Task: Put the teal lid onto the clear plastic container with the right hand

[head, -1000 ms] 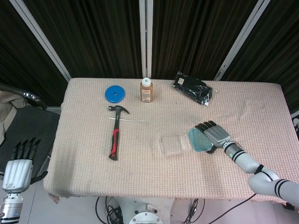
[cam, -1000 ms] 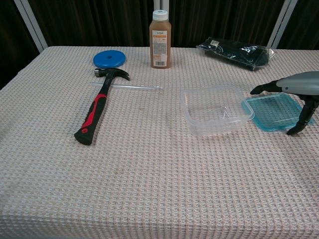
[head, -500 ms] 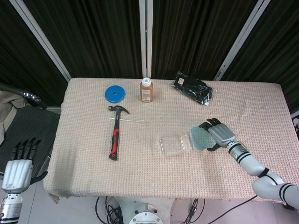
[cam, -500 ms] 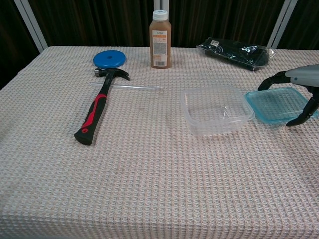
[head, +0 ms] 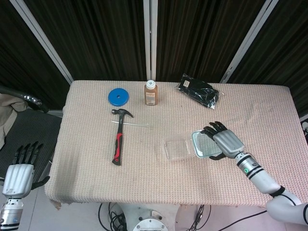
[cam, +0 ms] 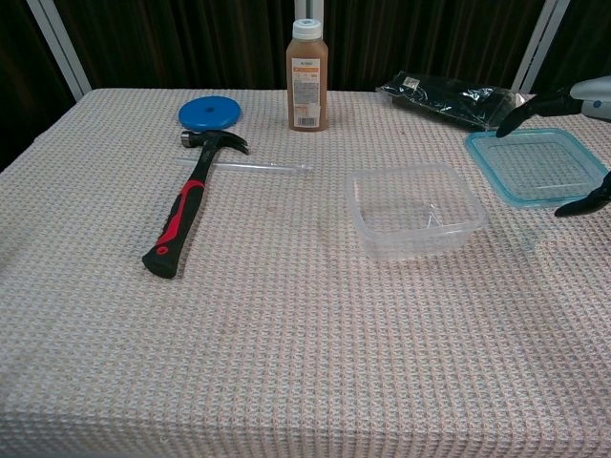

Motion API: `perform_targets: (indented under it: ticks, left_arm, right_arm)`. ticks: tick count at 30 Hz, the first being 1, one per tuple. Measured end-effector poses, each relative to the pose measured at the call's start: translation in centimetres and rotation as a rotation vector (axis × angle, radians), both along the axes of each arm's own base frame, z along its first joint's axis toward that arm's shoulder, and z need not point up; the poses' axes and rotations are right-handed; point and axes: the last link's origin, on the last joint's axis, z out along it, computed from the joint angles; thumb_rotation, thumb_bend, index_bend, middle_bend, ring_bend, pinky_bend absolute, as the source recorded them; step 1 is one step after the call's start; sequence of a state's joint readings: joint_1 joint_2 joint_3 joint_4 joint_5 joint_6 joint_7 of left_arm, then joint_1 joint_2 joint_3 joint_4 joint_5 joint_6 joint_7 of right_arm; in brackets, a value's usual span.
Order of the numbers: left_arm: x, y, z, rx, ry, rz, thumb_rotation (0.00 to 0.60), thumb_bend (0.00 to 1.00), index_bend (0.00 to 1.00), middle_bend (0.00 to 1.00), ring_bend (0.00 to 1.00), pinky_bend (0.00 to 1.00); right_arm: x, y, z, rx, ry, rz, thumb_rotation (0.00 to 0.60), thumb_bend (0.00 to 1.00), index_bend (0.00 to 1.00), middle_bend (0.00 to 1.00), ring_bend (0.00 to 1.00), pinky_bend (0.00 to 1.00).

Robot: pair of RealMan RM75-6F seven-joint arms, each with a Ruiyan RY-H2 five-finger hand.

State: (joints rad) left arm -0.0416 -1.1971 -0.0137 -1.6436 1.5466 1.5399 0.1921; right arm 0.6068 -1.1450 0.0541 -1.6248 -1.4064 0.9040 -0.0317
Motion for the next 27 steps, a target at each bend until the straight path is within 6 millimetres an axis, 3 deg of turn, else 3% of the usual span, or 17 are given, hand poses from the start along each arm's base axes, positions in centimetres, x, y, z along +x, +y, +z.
perform_targets:
  ticks: [8,17,27]
  left_arm:
    - [-0.5,0.0,-0.2,-0.004,-0.012,0.004,0.600,0.00,0.07,0.03,0.00,0.00]
    - [-1.4,0.2,-0.4,-0.012,-0.031,0.014,0.600,0.00,0.07,0.03,0.00,0.00]
    - [-2.0,0.6,-0.8,-0.020,-0.046,0.012,0.600,0.00,0.07,0.03,0.00,0.00]
  right_arm:
    - [4.1,-0.1,-1.6,0.044,0.002,0.019,0.600,0.15,0.20,0.34,0.00,0.00]
    - [7.5,-0.3,-5.9,0.100,0.014,-0.014,0.600,0.15,0.19,0.33,0.00,0.00]
    - [8.7,-0.1,-7.7,0.111,0.007,-0.029,0.600,0.16,0.18,0.32,0.00,0.00]
